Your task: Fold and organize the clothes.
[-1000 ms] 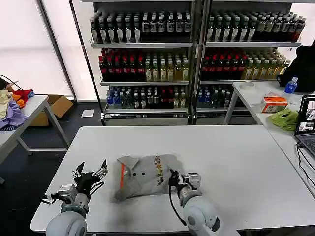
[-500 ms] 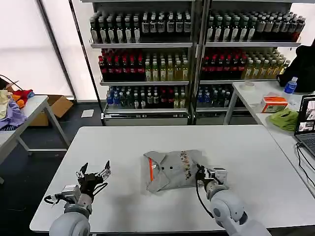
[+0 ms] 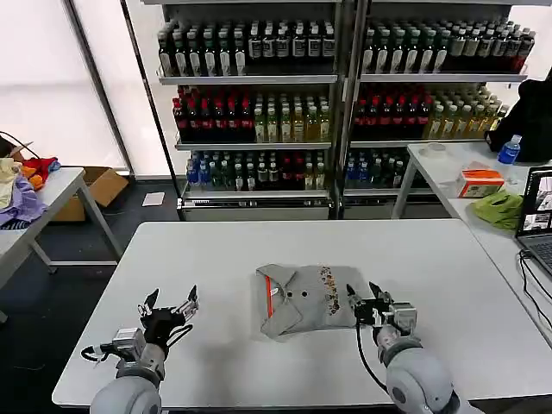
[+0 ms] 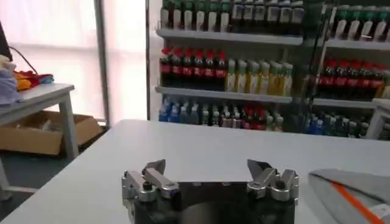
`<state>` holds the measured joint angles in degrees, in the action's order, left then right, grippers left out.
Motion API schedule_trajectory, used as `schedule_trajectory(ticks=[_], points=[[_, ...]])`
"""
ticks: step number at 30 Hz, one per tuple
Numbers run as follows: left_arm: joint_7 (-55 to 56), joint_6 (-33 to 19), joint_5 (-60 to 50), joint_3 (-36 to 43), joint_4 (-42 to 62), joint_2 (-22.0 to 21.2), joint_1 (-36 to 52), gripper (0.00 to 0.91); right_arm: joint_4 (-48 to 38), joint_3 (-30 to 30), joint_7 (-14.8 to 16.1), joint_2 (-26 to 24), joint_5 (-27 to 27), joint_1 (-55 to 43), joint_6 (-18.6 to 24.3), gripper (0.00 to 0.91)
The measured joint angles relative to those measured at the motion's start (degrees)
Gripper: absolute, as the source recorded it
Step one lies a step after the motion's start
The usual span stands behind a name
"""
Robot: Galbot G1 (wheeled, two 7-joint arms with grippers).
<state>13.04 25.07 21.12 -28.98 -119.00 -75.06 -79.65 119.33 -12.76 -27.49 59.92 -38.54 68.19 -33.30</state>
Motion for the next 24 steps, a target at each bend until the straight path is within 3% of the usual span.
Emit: schedule_trajectory(ticks=[13,24], points=[[-0.1,0.2,-0.3,0.2,0.3,-0.2,-0.4,0.907,1.7,-0.5,-4.3,0.6,-13.7,2.5,0.0,0.907],[-0.2,0.2,-0.2,0.3,0.7,-0.2,-0.3,0.907,2.1,-0.7,-6.5,0.2,-18.8,4.4,-0.1,0.907]])
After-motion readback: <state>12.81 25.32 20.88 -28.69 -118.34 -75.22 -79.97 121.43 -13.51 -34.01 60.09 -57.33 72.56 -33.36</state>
